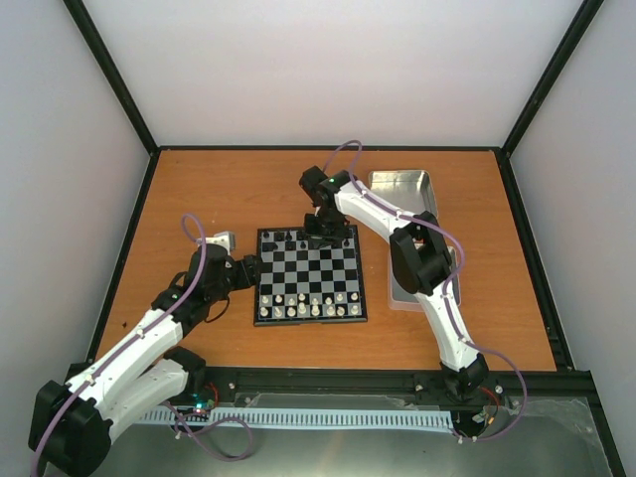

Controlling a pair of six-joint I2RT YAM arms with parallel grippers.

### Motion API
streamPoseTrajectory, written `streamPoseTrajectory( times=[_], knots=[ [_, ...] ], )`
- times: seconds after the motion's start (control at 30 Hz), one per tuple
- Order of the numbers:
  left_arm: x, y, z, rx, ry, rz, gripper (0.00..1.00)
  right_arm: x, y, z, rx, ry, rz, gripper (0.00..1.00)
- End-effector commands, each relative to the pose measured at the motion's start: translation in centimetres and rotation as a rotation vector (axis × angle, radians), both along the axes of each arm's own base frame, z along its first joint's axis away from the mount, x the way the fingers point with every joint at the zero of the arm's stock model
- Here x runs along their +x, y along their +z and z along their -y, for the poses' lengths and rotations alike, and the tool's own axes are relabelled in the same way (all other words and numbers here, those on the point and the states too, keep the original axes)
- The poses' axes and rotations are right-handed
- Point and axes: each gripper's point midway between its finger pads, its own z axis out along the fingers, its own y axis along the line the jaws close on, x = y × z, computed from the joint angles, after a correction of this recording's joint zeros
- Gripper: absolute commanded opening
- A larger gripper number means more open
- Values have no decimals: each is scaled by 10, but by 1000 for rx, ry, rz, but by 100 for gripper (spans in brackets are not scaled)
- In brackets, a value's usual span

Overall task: Set up the chess pieces on the board
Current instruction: Place the chess piece on the chessboard.

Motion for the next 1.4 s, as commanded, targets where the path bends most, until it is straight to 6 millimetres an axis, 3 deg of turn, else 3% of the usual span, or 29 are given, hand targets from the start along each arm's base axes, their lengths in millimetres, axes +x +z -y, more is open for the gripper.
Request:
streamPoseTrajectory(
  times=[0.0, 0.9, 1.17, 1.37],
  knots=[
    [5, 5, 0, 6, -8, 27, 74, 2, -1, 1, 3, 11, -12, 7],
    [4, 6, -2, 4, -1, 27, 73, 10, -4, -6, 24, 24, -2, 12],
    [5, 7, -2, 6, -1, 29, 74, 12, 1, -7, 27, 24, 12, 22],
    [5, 7, -2, 6, -1, 29, 74, 14, 12, -8, 42, 33, 30, 22]
  ],
)
